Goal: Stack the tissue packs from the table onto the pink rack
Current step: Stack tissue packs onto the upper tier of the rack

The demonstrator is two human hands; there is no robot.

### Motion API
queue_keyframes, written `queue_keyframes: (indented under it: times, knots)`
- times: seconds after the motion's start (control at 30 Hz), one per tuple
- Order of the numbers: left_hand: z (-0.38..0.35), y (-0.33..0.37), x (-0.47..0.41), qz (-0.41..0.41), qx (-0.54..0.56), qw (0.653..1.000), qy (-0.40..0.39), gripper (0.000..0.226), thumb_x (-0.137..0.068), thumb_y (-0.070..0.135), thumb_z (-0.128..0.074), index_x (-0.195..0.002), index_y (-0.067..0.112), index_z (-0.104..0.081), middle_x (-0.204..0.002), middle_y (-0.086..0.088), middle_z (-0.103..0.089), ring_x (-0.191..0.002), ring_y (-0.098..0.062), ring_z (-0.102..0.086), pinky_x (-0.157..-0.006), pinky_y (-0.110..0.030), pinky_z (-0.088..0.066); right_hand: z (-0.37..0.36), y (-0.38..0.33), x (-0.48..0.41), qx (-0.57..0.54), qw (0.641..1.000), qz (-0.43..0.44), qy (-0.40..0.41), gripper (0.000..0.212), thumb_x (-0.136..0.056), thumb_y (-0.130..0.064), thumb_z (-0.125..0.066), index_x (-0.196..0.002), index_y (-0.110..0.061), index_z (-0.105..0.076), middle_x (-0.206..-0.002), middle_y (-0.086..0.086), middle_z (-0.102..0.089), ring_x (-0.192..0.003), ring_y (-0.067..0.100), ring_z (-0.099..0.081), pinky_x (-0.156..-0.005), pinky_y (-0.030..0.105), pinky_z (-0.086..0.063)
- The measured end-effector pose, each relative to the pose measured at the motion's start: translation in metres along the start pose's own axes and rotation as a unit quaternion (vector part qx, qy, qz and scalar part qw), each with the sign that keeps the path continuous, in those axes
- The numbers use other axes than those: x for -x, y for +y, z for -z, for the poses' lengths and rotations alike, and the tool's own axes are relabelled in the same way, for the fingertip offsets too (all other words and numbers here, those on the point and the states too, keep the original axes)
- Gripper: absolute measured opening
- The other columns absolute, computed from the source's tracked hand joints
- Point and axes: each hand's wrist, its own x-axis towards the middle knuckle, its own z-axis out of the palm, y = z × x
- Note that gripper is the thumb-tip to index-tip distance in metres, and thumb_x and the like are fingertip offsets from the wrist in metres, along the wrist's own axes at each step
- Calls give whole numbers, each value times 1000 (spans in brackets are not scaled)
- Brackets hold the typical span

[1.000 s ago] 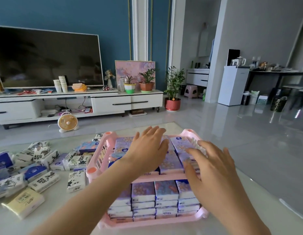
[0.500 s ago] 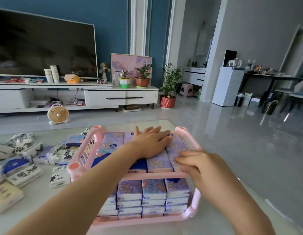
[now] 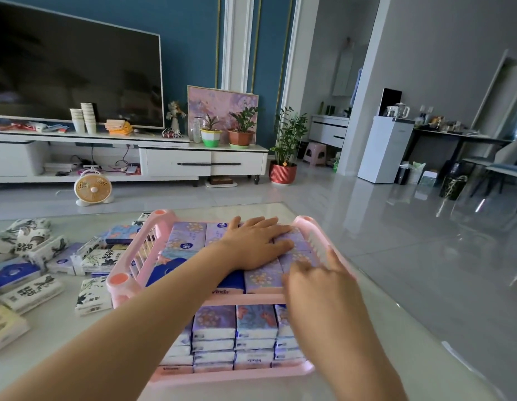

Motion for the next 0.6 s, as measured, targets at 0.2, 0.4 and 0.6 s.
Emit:
queue_keyframes:
  times: [0.2, 0.4, 0.6]
  knots:
    - [0, 0, -1, 3, -16, 1000, -2, 51, -95, 54, -26, -143, 41, -21, -155, 9, -13, -142, -13, -9, -114, -48, 0, -42, -18, 15, -61, 994, -81, -43, 82, -95, -44, -11, -85, 13, -69, -85, 34, -65, -81, 42, -66, -95, 50, -36]
    - [8, 4, 10, 15, 83, 981, 174, 48, -98, 45, -24, -138, 24, -39, -148, 2, -35, -135, -15, -30, -115, -44, -9, -53, -20, 18, -111, 991, -77, 5, 89, -95, -54, -2, -103, 5, -68, -110, 28, -64, -104, 43, -61, -97, 48, -26]
    - [37, -4, 64, 109, 213, 923, 300, 35, -99, 17, -32, -129, 18, -50, -119, -9, -59, -89, -24, -61, -69, -21, -43, -54, -18, 20, -260, 934, -84, 229, 46, -89, -32, -31, -113, -7, -62, -118, 12, -64, -113, 31, -59, -95, 45, -38]
